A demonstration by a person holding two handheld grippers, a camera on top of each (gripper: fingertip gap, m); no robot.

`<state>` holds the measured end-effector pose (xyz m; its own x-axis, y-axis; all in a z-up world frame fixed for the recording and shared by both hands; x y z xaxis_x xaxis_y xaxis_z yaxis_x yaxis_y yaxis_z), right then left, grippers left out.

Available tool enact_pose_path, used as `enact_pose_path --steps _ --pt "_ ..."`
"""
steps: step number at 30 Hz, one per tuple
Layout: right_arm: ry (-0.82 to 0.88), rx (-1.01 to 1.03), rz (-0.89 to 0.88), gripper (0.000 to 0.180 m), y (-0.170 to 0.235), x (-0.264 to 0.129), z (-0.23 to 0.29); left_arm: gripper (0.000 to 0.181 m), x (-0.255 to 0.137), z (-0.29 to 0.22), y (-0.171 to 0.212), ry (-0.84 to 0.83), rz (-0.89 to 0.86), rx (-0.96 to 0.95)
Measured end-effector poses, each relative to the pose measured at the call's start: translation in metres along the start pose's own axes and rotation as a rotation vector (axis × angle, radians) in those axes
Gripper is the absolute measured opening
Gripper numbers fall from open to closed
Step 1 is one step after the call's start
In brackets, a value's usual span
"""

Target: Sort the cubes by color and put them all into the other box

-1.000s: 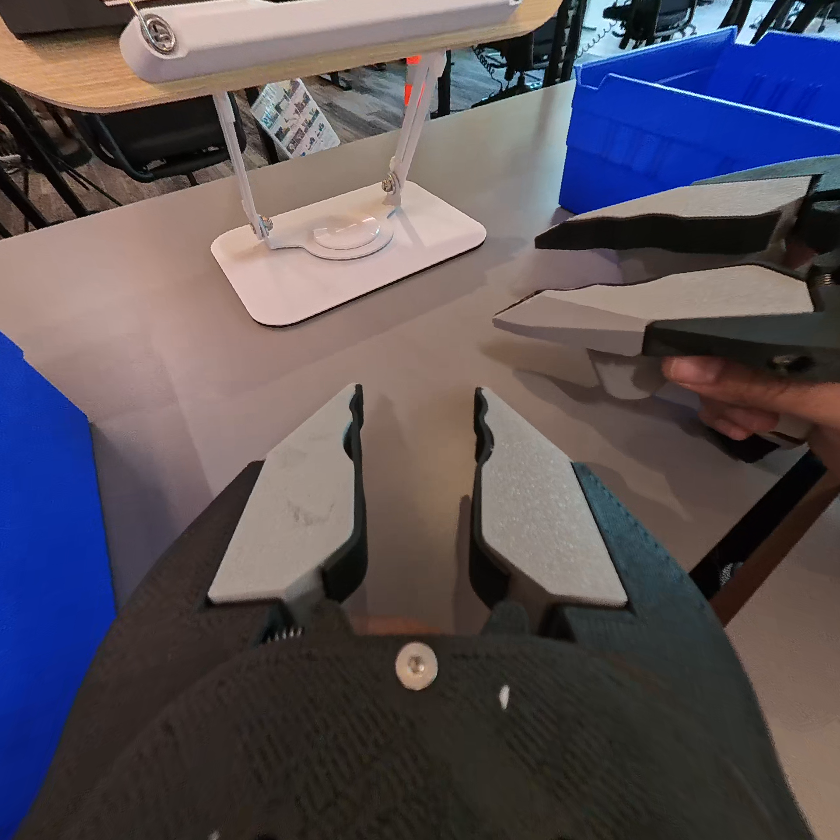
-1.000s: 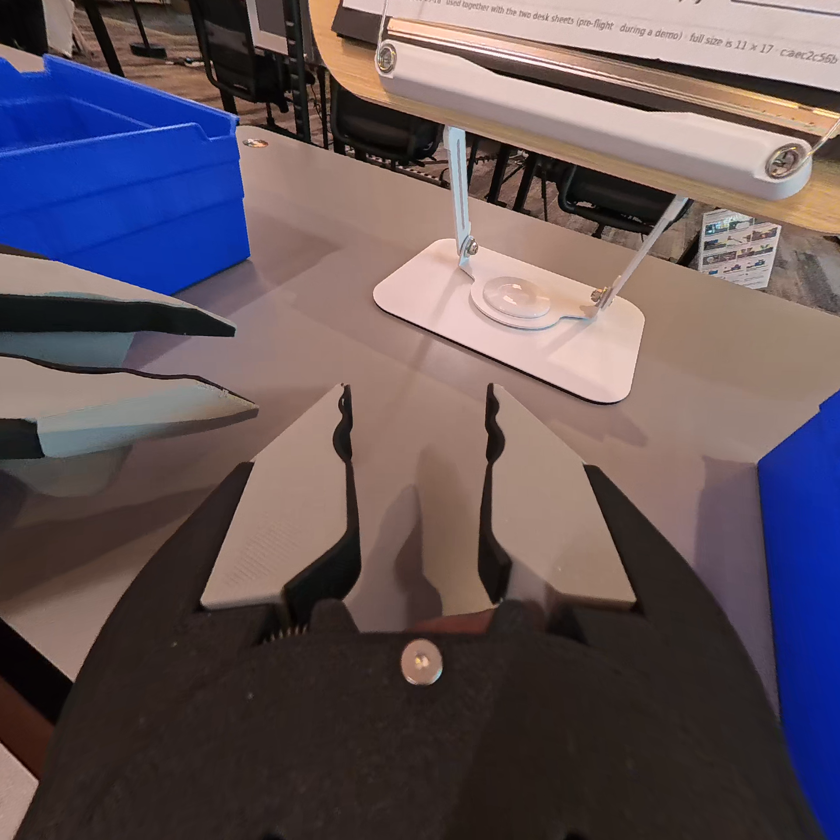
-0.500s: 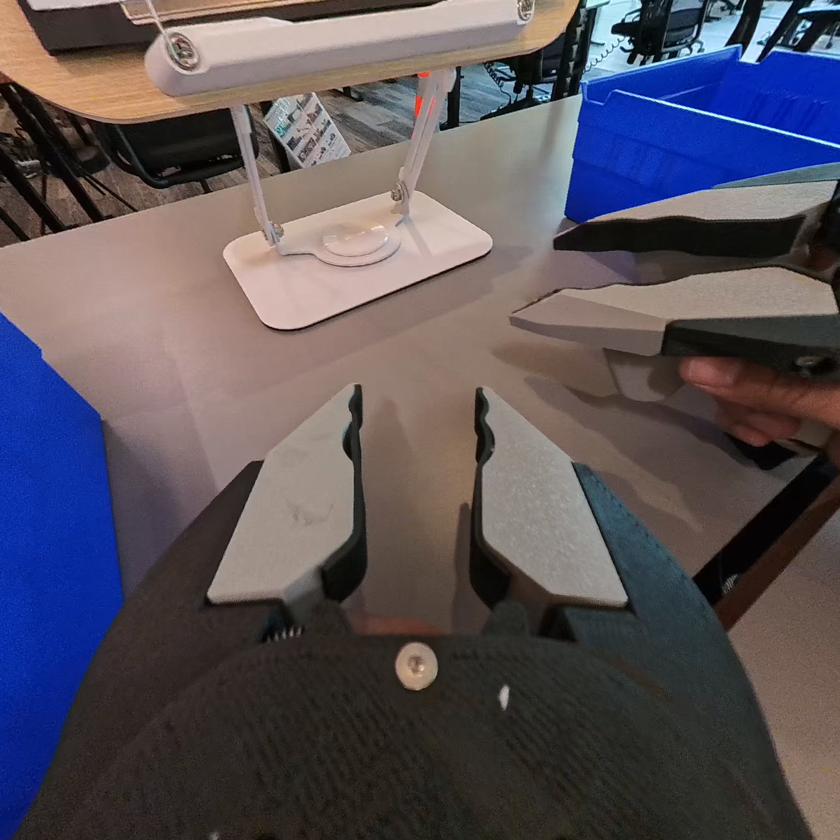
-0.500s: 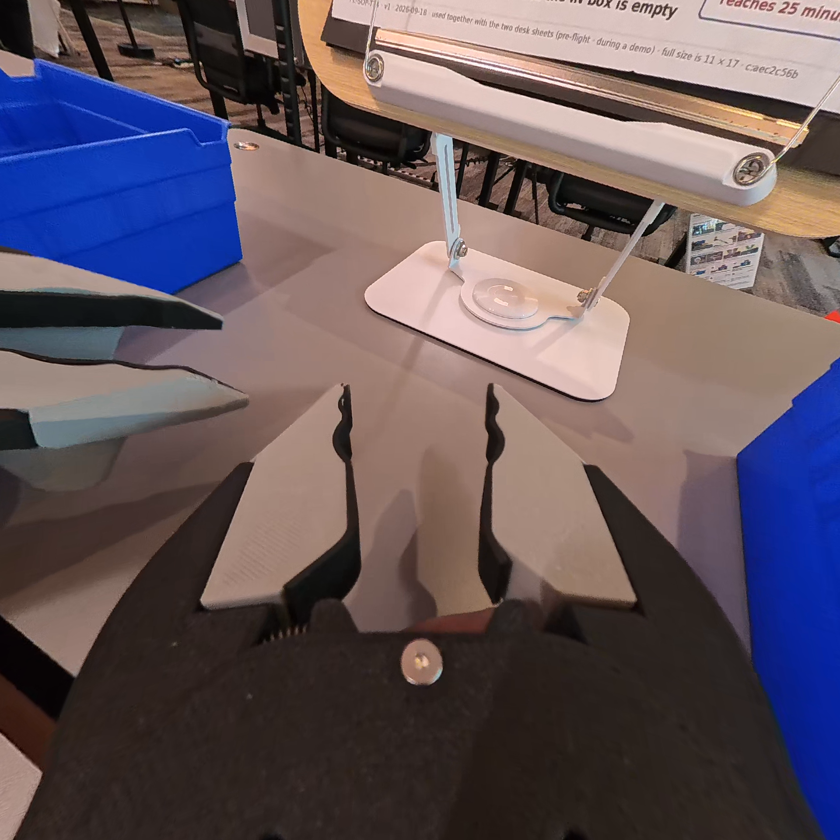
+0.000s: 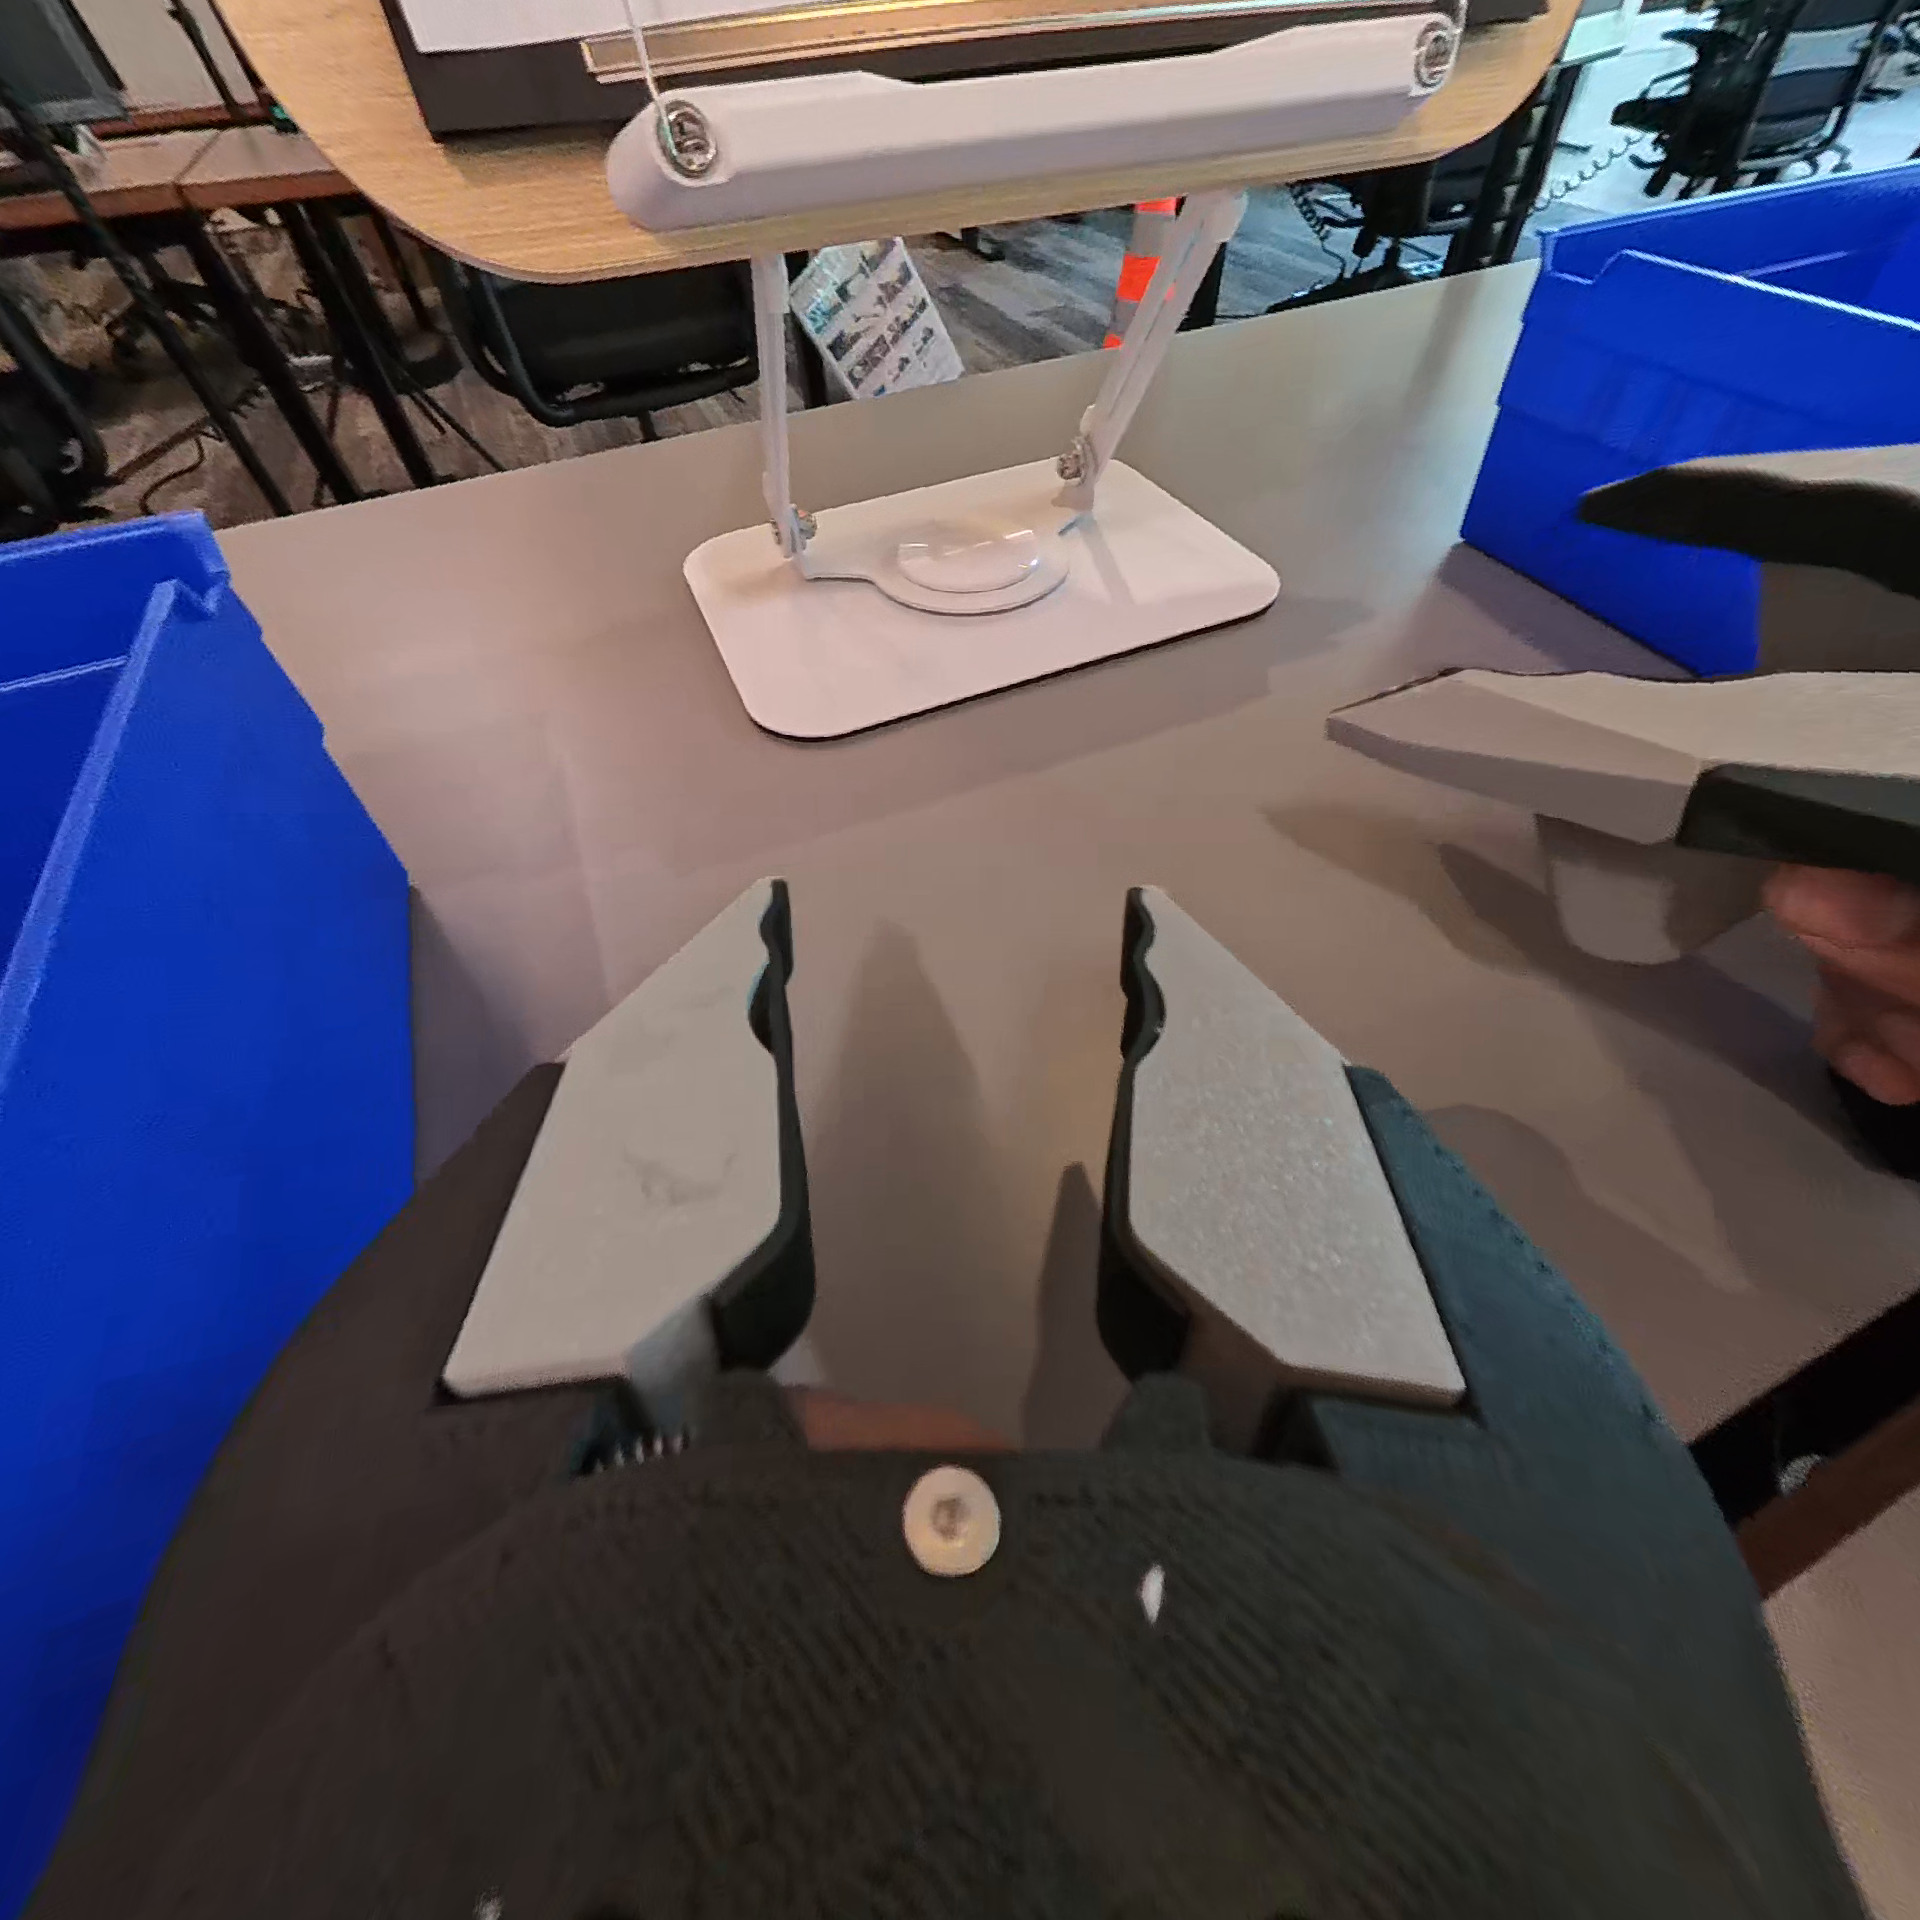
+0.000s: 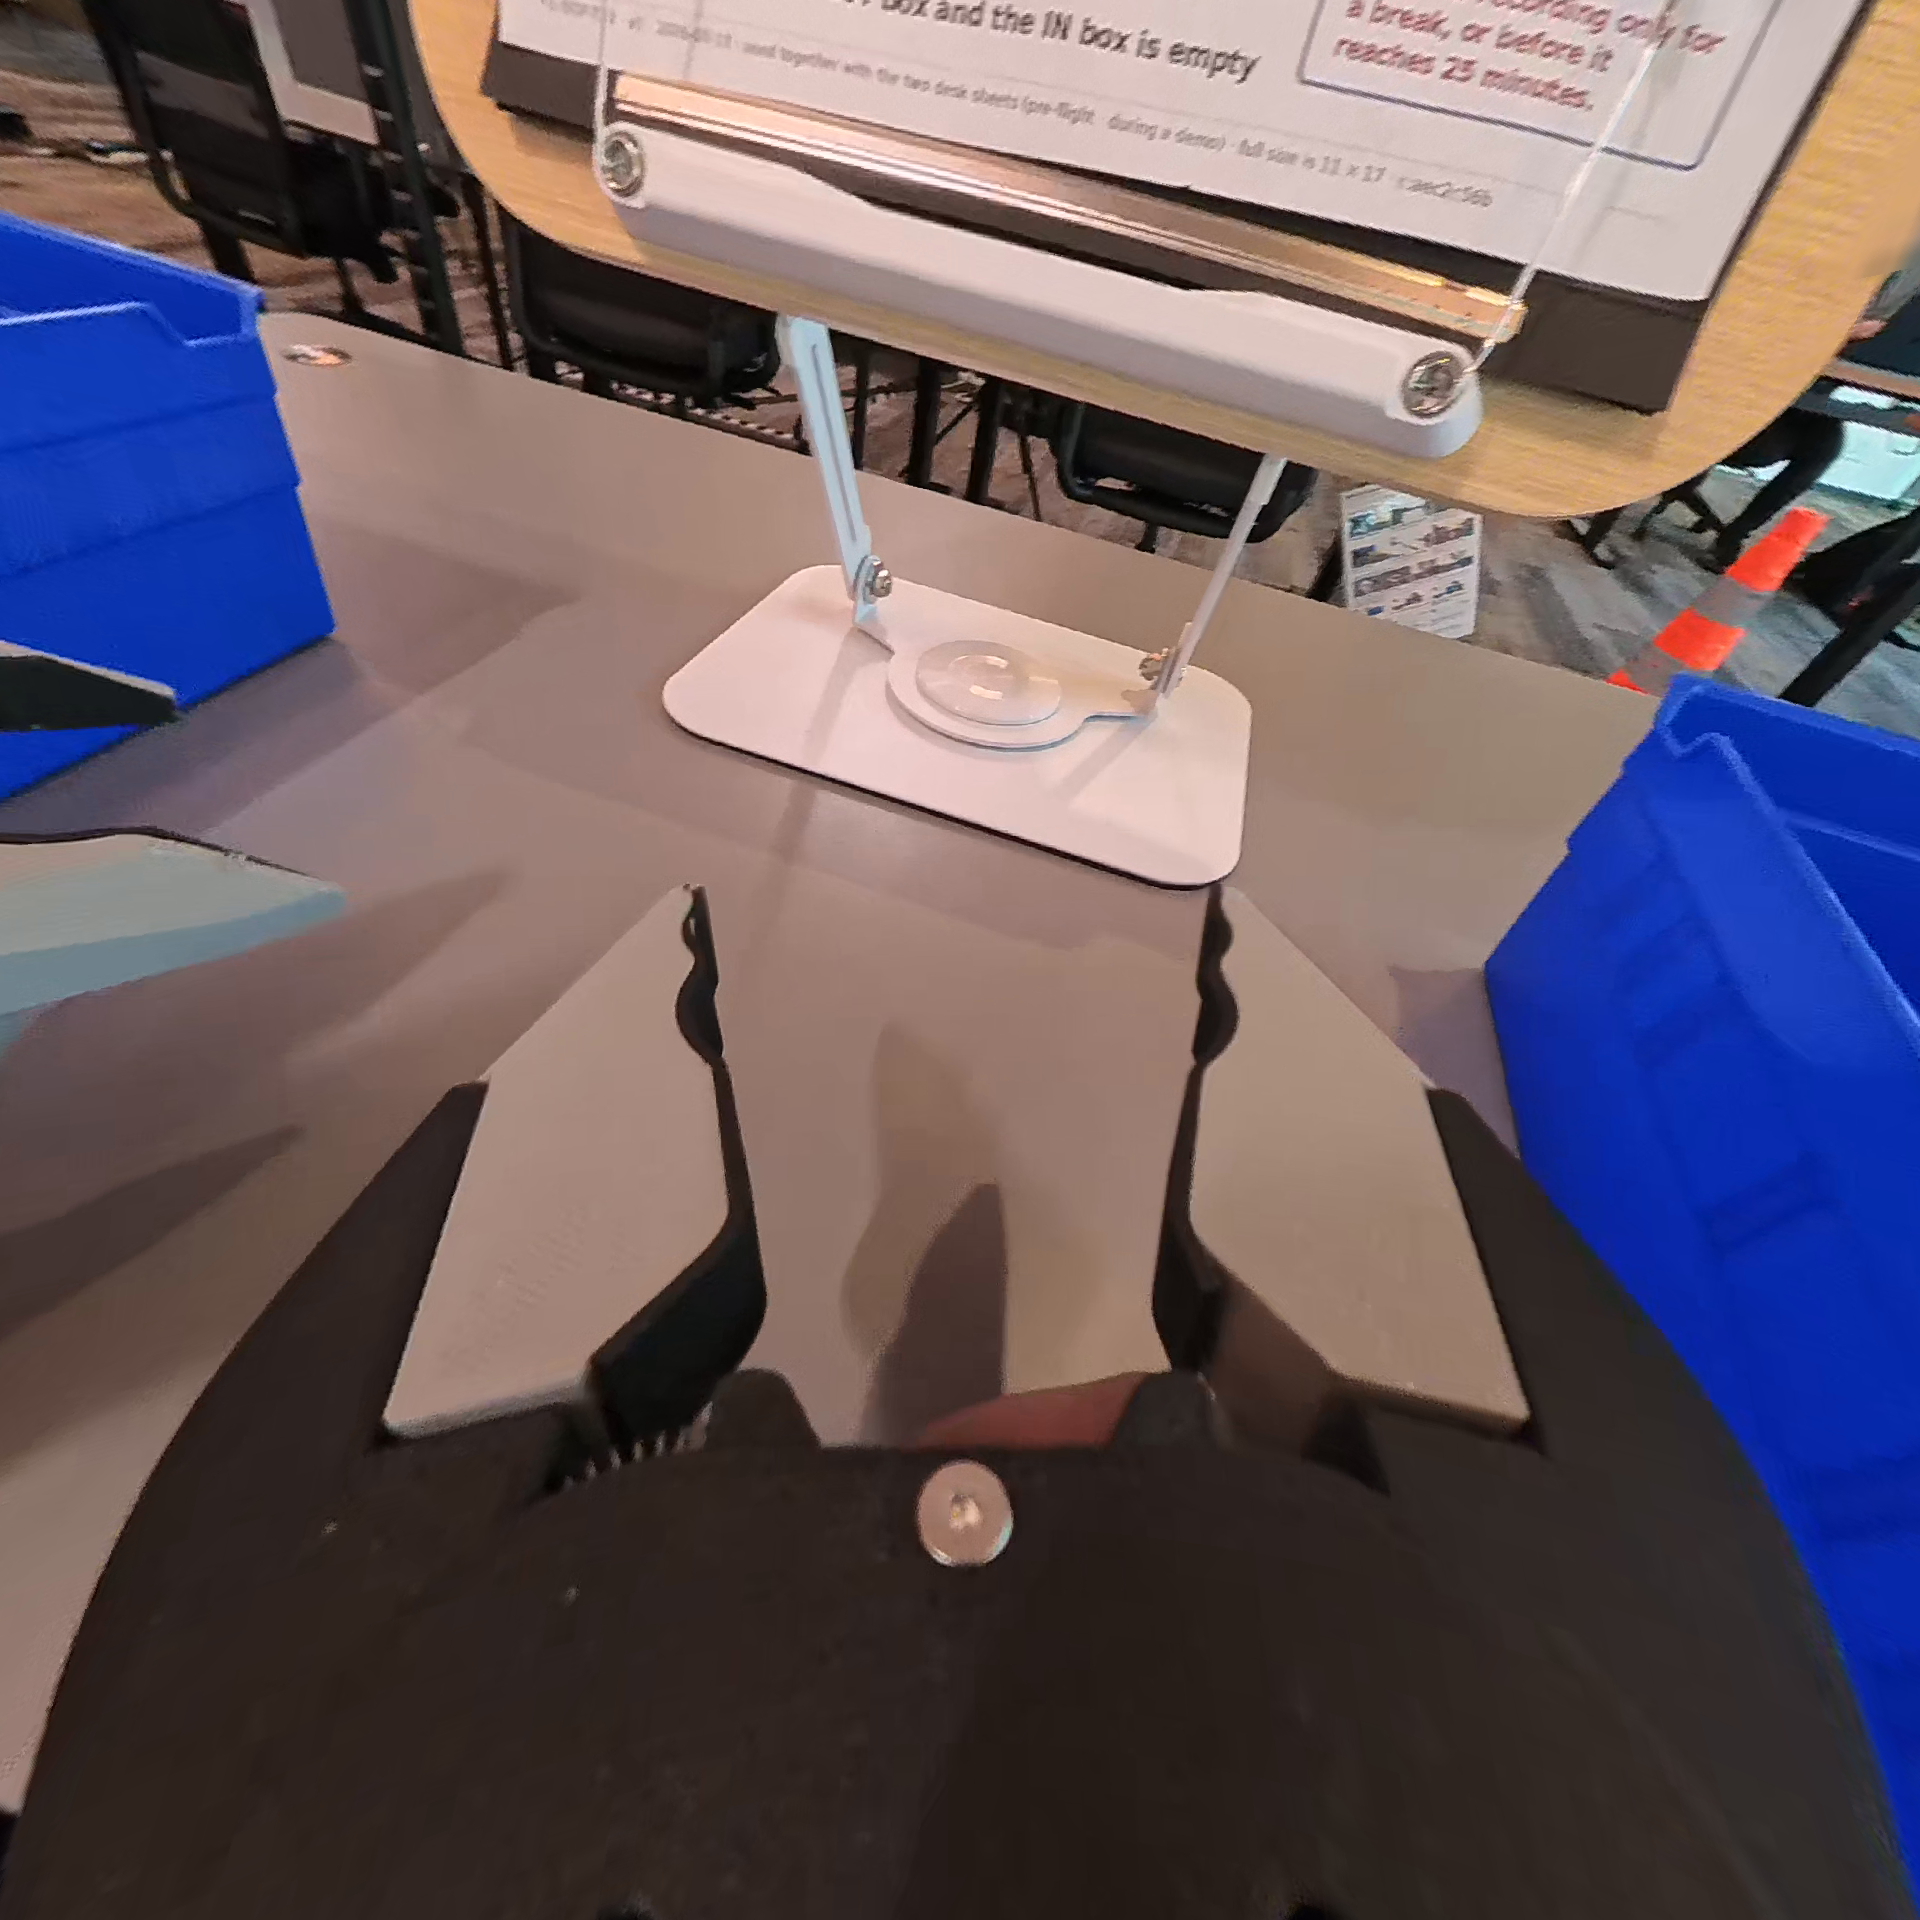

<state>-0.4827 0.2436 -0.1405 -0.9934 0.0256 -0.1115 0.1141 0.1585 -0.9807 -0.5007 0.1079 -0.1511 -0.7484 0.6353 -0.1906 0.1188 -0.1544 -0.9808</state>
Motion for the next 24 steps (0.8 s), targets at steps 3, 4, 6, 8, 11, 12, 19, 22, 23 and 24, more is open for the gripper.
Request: enact_pose_path --steps 3,4,6,8,11,12,19,22,23,24 --pt "0.031 0.002 -0.018 0.094 -0.003 -0.001 -0.005 0.066 0.0 0.004 0.0 -0.022 -0.004 -0.015" --pt "0.039 0.001 -0.026 0.094 -0.004 -0.001 -0.007 0.067 0.0 0.005 0.0 -0.023 -0.003 -0.022" --pt "0.052 -0.005 -0.033 0.096 -0.005 -0.002 -0.009 0.068 0.0 0.006 0.0 -0.022 -0.004 -0.033" --pt "0.046 0.0 -0.029 0.097 -0.005 -0.002 -0.009 0.069 0.0 0.007 0.0 -0.025 -0.003 -0.043" --pt "0.036 0.013 -0.021 0.097 -0.003 -0.002 -0.008 0.07 0.0 0.008 -0.001 -0.032 -0.009 -0.043" --pt "0.035 0.016 -0.019 0.097 -0.003 -0.002 -0.008 0.07 0.0 0.008 -0.001 -0.034 -0.009 -0.041" --pt "0.013 0.013 -0.014 0.093 -0.002 -0.001 -0.003 0.07 0.0 0.011 -0.003 -0.057 -0.026 -0.039" --pt "0.01 0.016 -0.007 0.092 -0.001 -0.001 -0.002 0.07 -0.001 0.011 -0.004 -0.062 -0.034 -0.035" --pt "0.01 0.018 -0.003 0.092 -0.001 -0.001 -0.003 0.07 -0.001 0.012 -0.005 -0.065 -0.036 -0.036" --pt "0.011 0.017 -0.002 0.092 -0.001 -0.002 -0.003 0.07 -0.001 0.012 -0.005 -0.066 -0.036 -0.035"
Point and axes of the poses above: each gripper's, where its closed fingertips meet, x out along the fingers, y out of its underside, z = x × y across the jaws, the point moved 1 cm from there along -x, back along the fingers, and after that the axes turned 8 degrees about -z, right-handed, at the moved point
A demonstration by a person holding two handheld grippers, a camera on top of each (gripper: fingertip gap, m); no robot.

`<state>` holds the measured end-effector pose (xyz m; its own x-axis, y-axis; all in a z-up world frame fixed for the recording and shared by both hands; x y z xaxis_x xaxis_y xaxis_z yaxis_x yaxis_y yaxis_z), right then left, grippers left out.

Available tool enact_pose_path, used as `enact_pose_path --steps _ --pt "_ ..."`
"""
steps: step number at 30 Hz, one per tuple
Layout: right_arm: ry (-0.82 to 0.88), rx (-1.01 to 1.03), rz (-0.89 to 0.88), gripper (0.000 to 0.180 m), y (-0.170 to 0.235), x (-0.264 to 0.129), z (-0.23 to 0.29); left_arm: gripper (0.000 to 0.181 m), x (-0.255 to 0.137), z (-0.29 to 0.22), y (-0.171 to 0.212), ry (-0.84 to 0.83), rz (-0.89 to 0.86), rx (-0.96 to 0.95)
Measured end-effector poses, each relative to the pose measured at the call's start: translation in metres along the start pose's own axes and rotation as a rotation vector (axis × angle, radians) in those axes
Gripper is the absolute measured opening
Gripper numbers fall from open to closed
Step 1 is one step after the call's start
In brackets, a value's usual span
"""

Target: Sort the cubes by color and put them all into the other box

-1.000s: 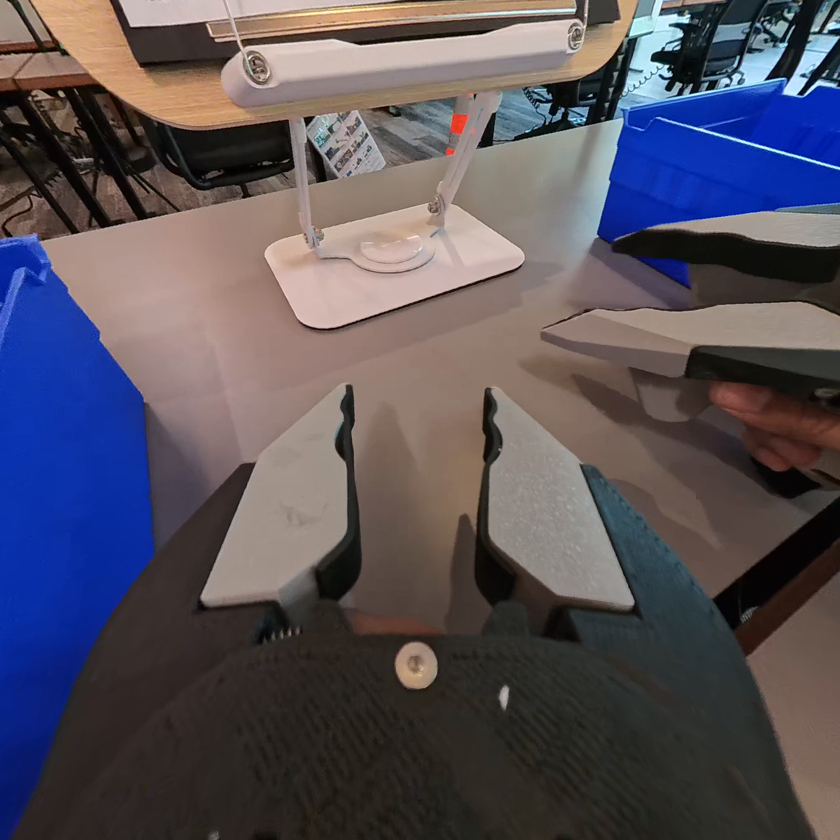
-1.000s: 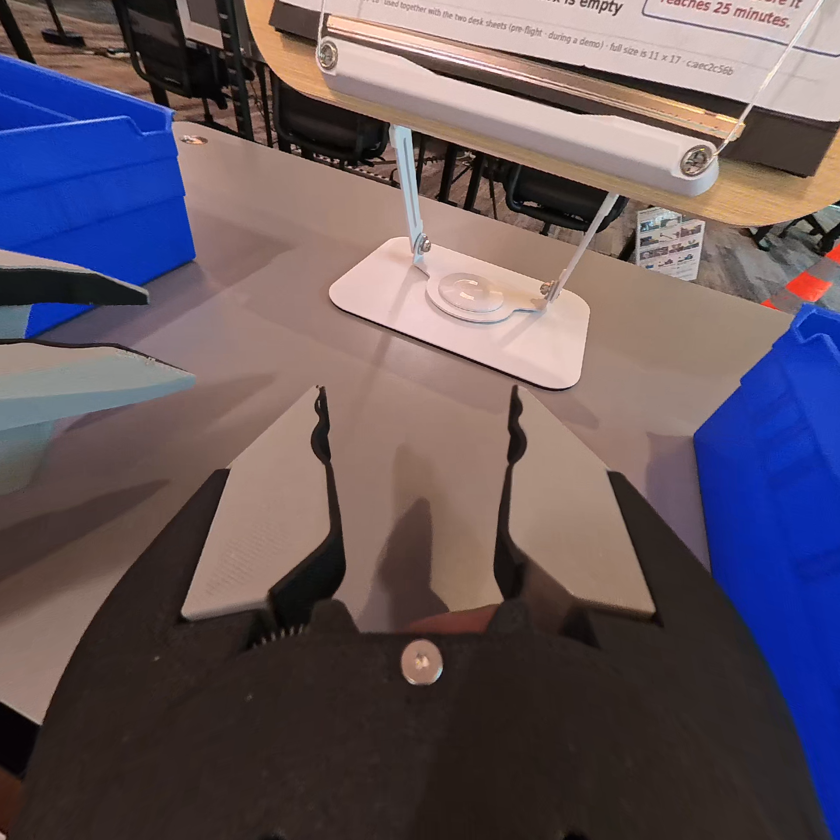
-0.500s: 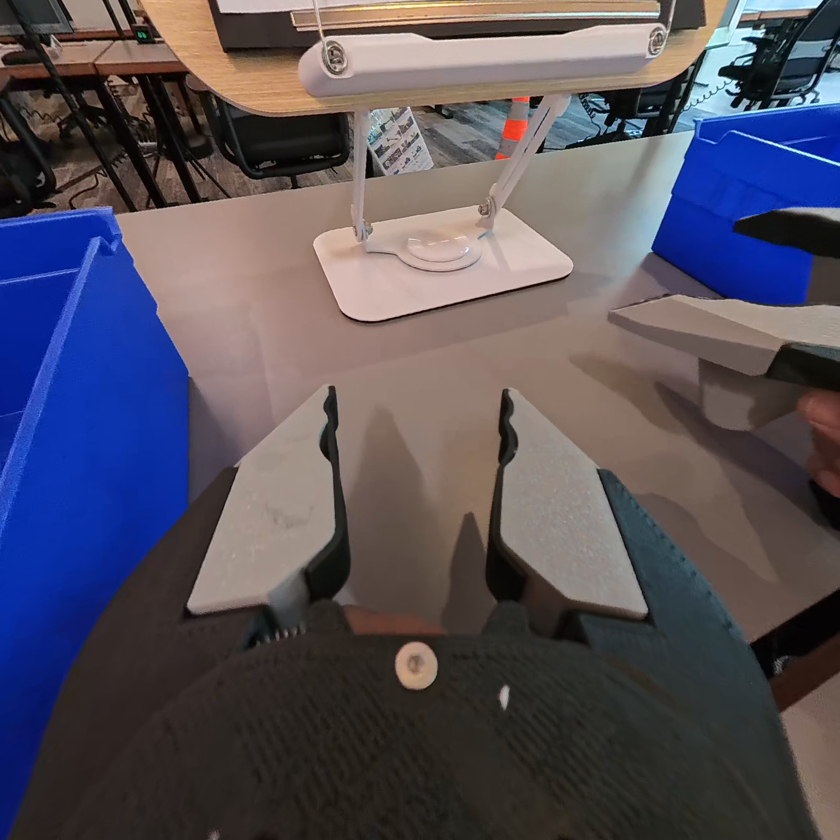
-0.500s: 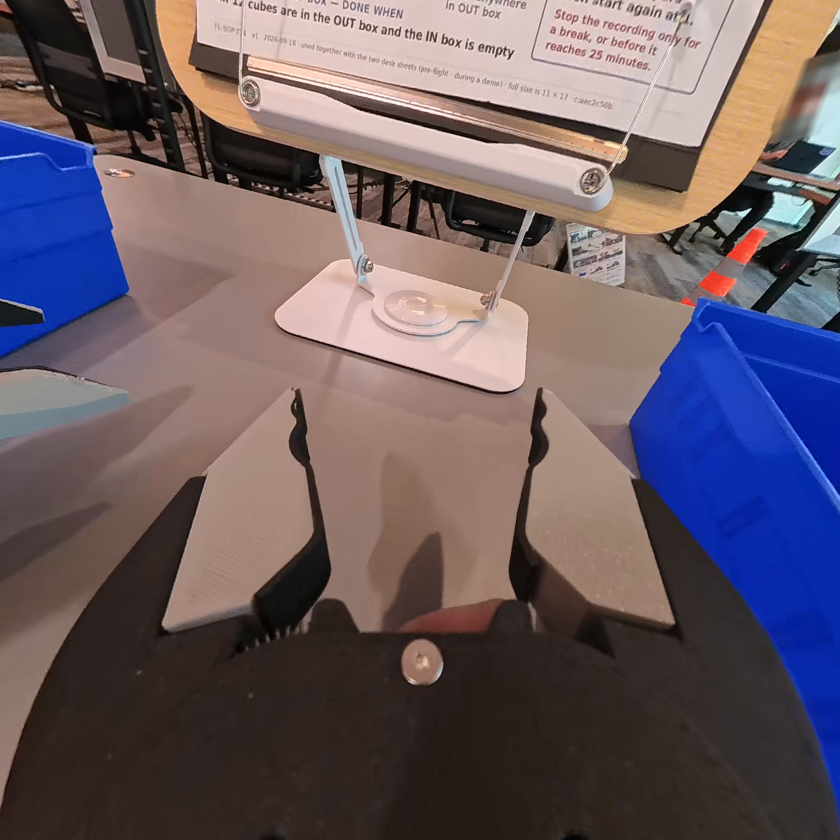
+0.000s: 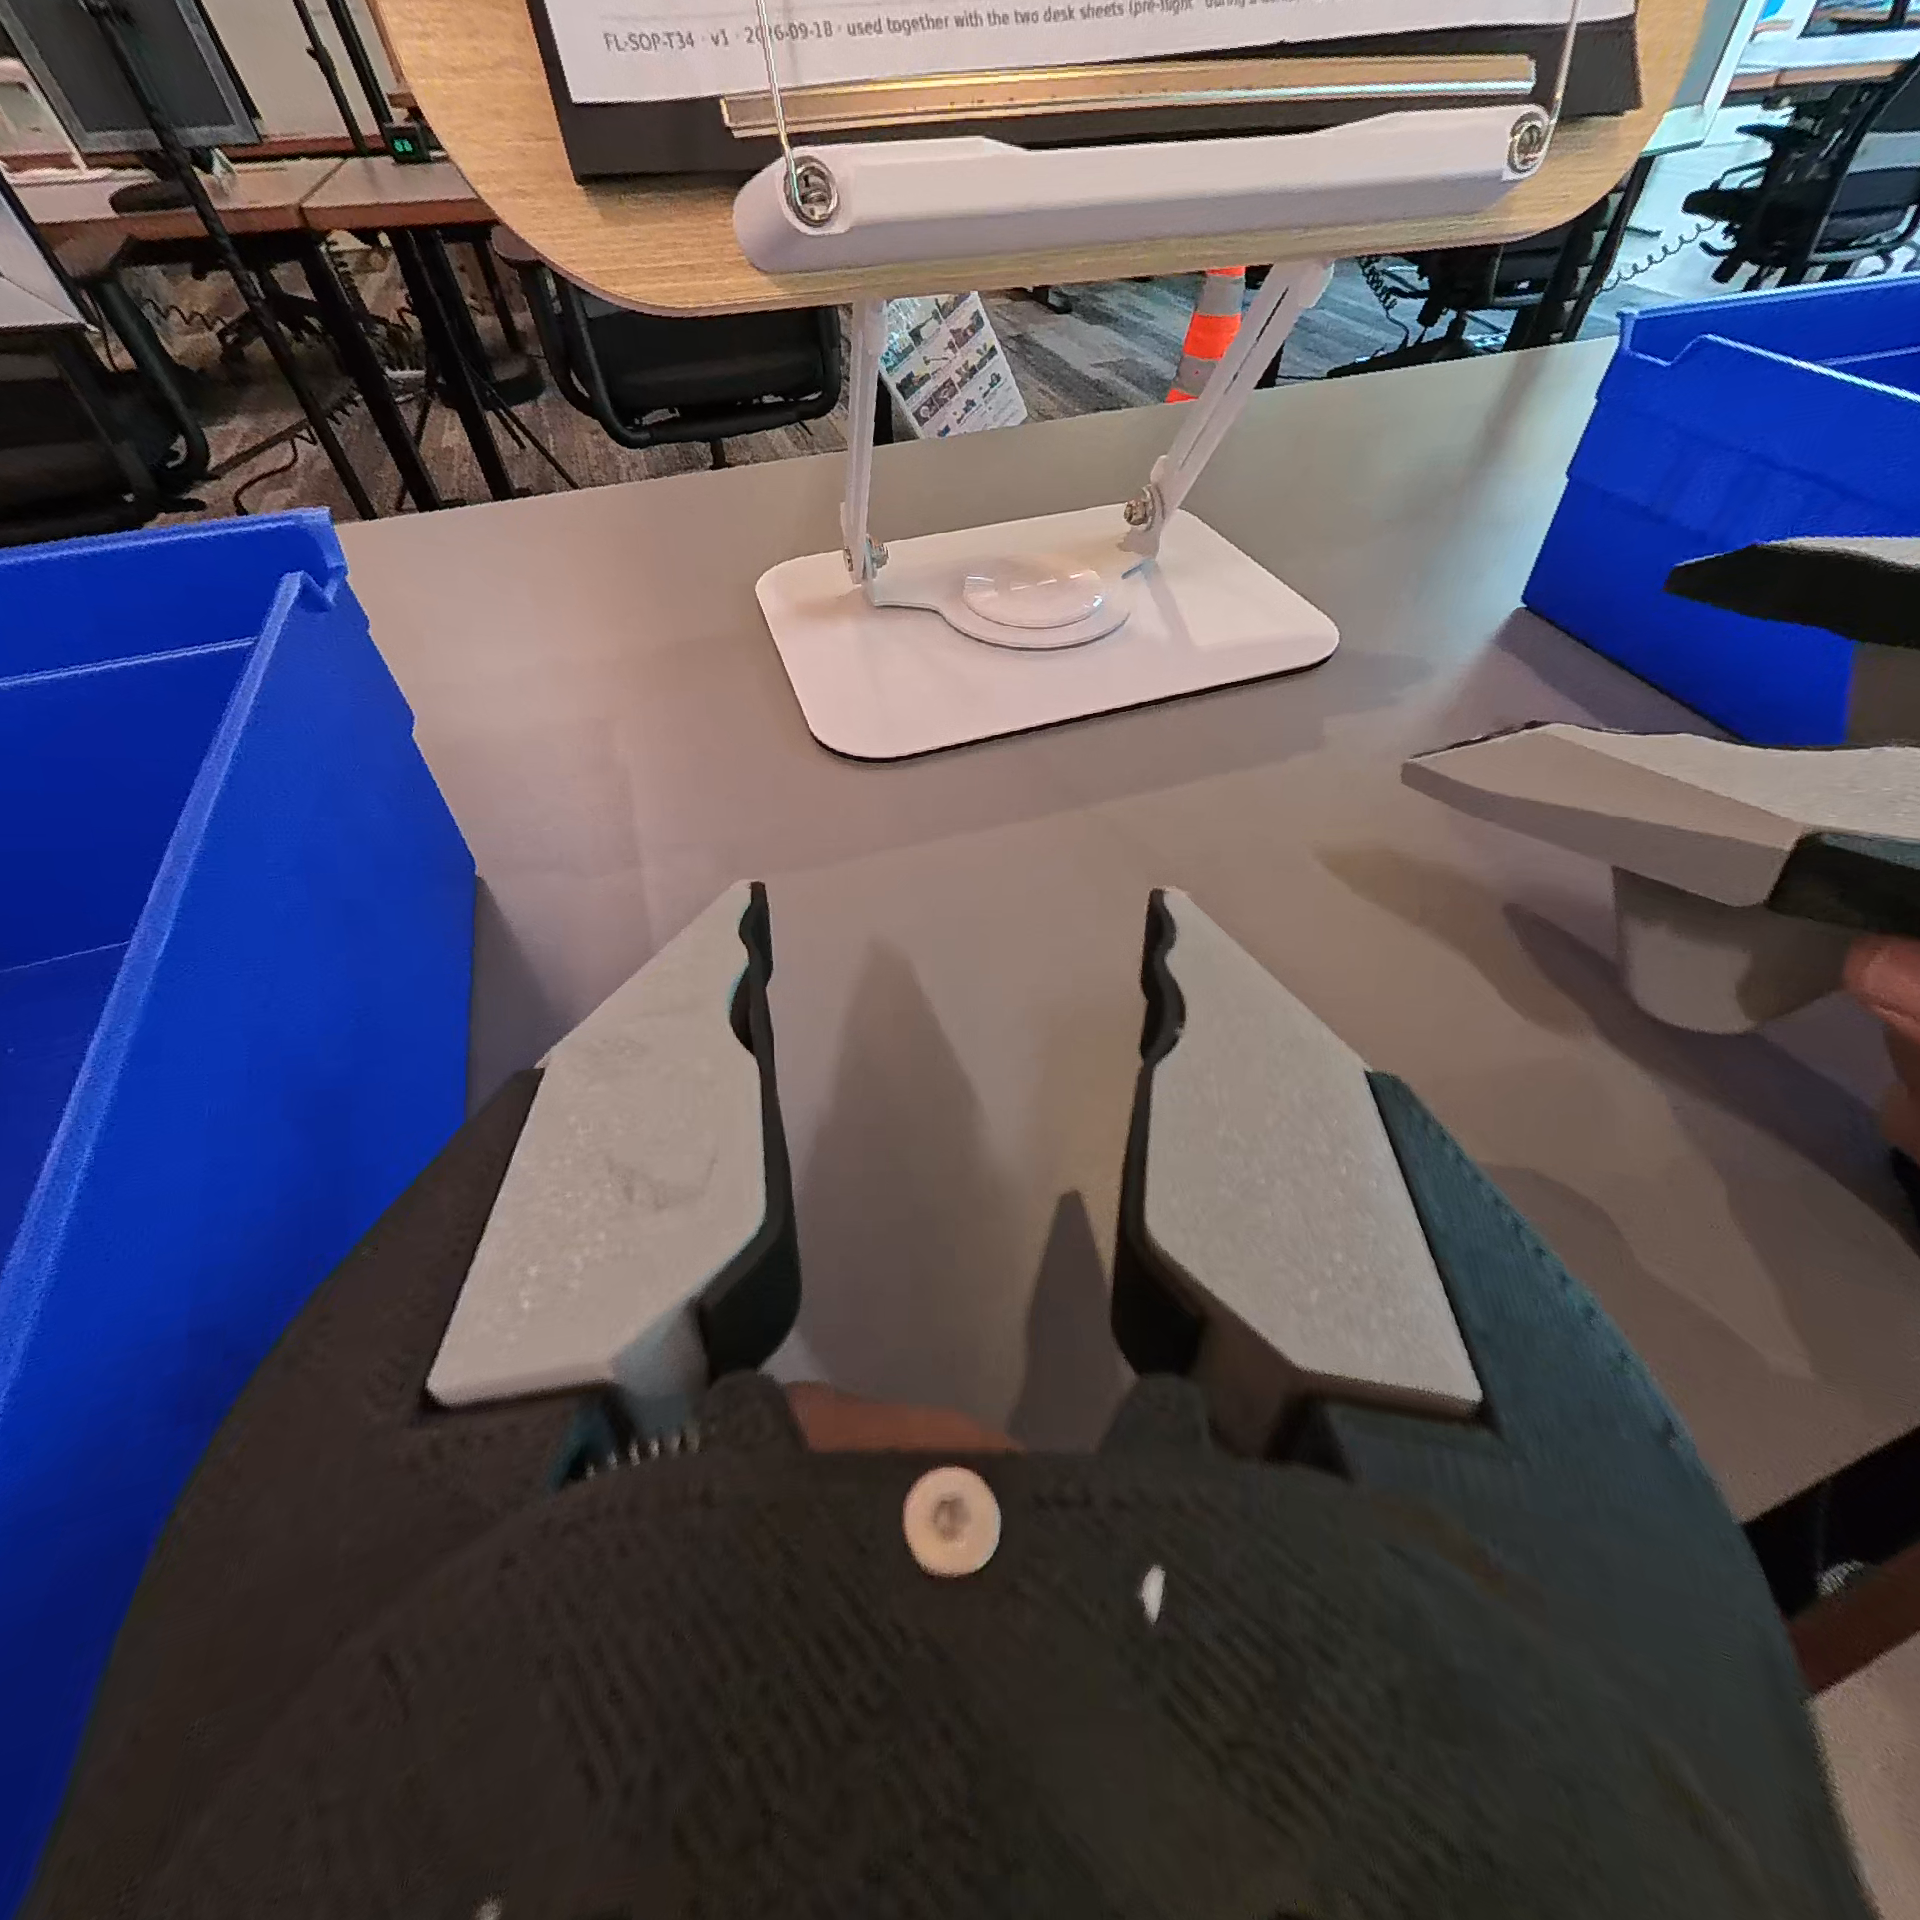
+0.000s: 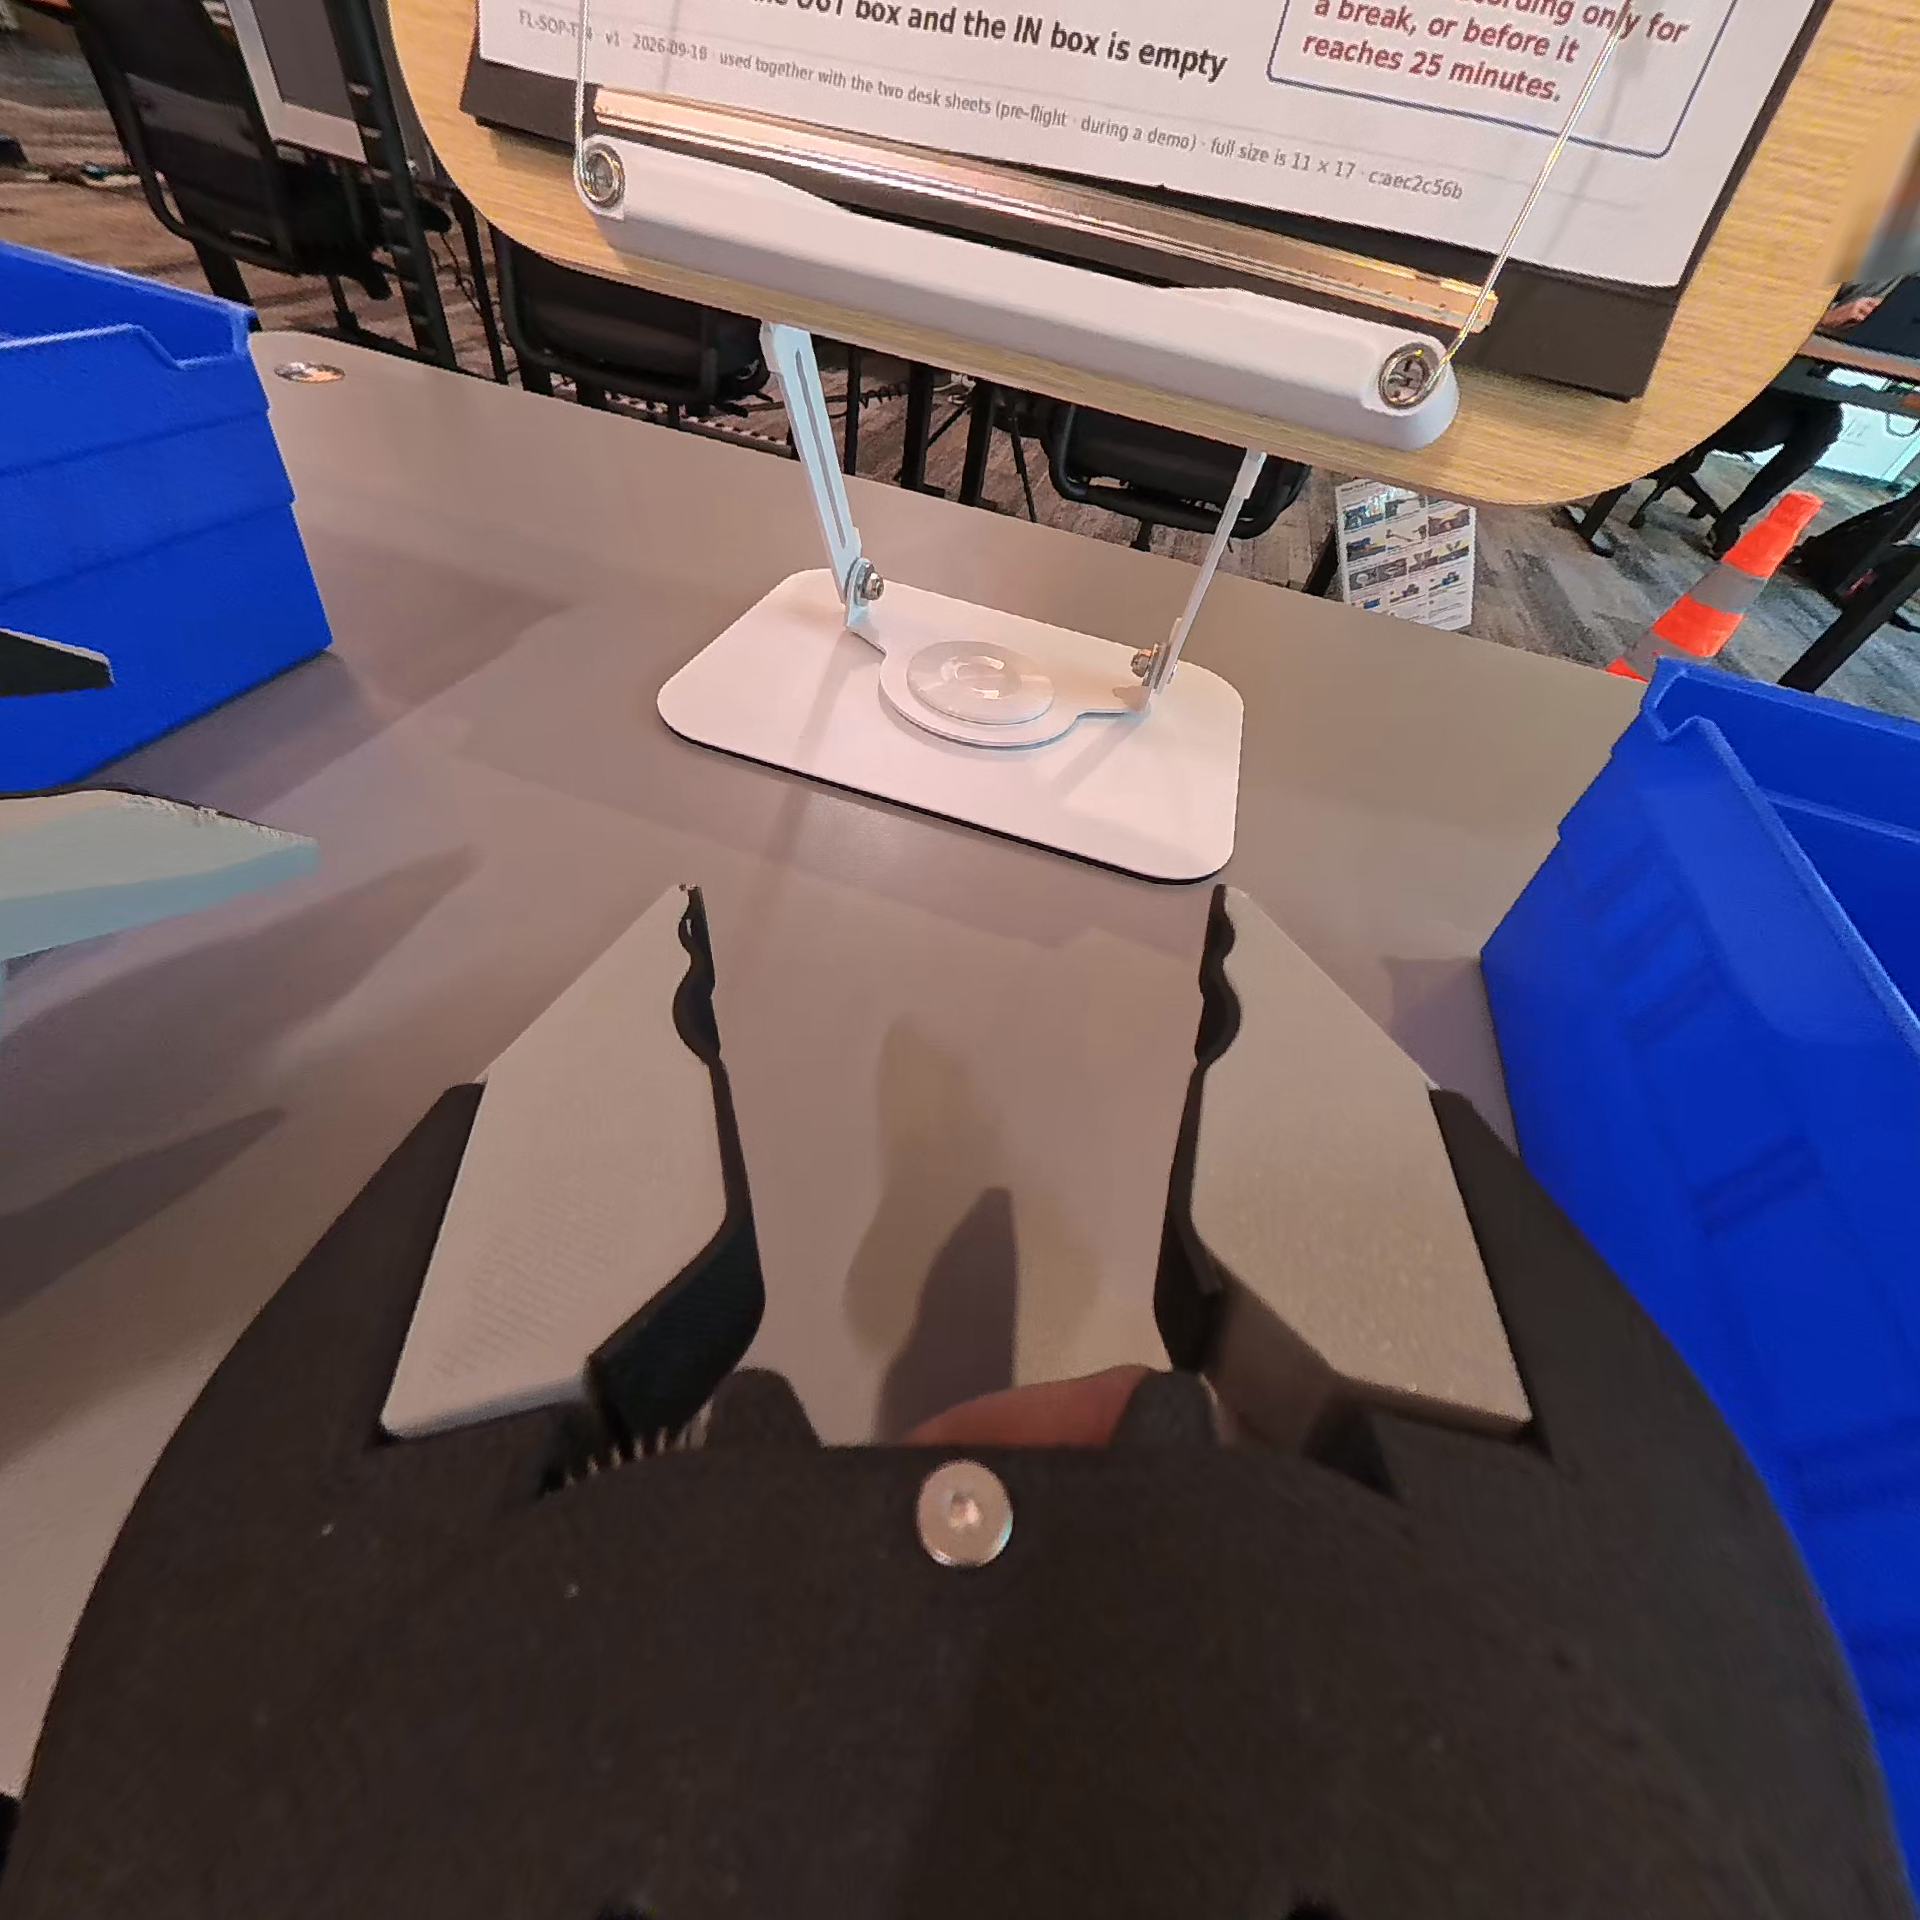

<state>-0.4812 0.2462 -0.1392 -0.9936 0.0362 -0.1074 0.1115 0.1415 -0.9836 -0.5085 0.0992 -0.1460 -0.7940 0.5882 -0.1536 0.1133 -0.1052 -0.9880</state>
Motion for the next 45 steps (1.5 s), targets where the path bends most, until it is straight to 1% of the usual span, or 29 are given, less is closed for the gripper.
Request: enact_pose_path --steps 6,9,12,14,22,32,45 --pt "0.012 -0.014 -0.009 0.096 -0.002 -0.001 -0.002 0.075 -0.001 0.003 -0.003 -0.016 -0.017 -0.006" --pt "0.04 -0.026 -0.023 0.097 -0.004 -0.003 -0.007 0.086 -0.002 0.006 -0.005 -0.039 -0.03 -0.005" --pt "0.062 -0.032 -0.013 0.103 -0.003 -0.002 -0.012 0.093 -0.003 0.01 -0.009 -0.058 -0.049 -0.004" --pt "0.07 -0.023 -0.014 0.103 -0.003 -0.003 -0.014 0.095 -0.004 0.011 -0.01 -0.059 -0.054 -0.008" --pt "0.066 -0.007 -0.037 0.102 -0.008 -0.005 -0.014 0.097 -0.005 0.01 -0.011 -0.056 -0.061 -0.002" --pt "0.032 0.005 -0.027 0.092 -0.005 -0.004 -0.009 0.092 -0.004 0.008 -0.008 -0.041 -0.043 0.004" --pt "0.011 0.002 -0.026 0.087 -0.005 -0.004 -0.004 0.091 -0.004 0.003 -0.007 -0.018 -0.036 0.002"
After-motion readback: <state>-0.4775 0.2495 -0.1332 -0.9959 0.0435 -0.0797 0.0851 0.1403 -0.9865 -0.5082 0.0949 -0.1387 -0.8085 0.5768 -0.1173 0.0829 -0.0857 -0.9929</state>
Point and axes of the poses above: each gripper's, where its closed fingertips meet, x out along the fingers, y out of its underside, z = x × y across the jaws, the point moved 1 cm from there along -x, back along the fingers, and after that the axes turned 8 degrees about -z, right-handed, at the moved point
